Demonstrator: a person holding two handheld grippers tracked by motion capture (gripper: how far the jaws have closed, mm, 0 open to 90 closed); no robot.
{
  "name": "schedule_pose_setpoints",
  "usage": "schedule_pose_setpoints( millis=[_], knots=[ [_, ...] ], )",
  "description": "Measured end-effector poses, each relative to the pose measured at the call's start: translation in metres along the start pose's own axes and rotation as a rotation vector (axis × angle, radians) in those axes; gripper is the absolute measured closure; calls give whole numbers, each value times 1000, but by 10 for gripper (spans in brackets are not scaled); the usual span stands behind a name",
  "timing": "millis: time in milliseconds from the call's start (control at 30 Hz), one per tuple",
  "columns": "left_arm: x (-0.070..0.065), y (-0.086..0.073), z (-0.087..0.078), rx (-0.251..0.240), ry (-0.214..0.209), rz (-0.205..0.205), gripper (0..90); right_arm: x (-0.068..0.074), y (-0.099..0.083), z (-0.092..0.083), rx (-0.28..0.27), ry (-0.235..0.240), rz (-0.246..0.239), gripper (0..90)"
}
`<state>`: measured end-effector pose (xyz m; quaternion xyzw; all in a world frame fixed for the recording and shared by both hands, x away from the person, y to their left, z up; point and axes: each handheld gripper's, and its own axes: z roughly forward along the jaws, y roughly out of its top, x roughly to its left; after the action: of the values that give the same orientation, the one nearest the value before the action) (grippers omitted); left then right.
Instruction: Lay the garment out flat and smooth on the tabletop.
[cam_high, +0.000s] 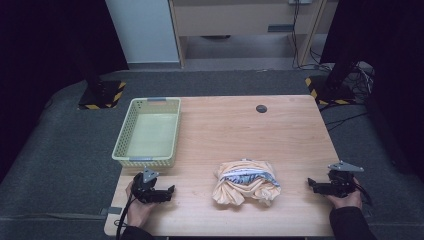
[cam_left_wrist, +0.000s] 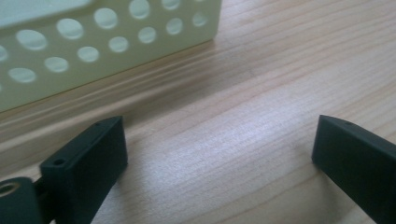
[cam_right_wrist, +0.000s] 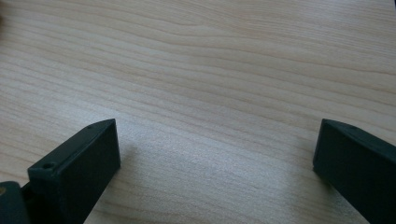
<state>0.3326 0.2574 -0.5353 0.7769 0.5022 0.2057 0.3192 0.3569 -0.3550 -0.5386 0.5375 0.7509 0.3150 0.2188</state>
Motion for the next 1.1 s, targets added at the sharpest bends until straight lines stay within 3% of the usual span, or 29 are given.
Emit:
schedule_pose_setpoints(
  millis=[167, 367, 533, 767, 900, 1100],
  knots=[
    [0, 2, -1, 15, 30, -27, 62, 2, 3, -4, 4, 63, 7, 20],
    [0, 3, -2, 28, 48, -39, 62, 3, 4, -9, -12, 85, 9, 28],
    [-1, 4, -4, 34, 46, -32, 69, 5, 7, -14, -40, 95, 20, 27],
    [-7, 8, -12, 5, 34, -33, 92, 8, 10, -19, -55, 117, 22, 30],
    [-10, 11, -19, -21, 19, -48, 101, 12, 13, -23, -73, 144, 17, 32],
    [-14, 14, -23, -23, 18, -60, 100, 18, 18, -28, -84, 169, 26, 35]
  ],
)
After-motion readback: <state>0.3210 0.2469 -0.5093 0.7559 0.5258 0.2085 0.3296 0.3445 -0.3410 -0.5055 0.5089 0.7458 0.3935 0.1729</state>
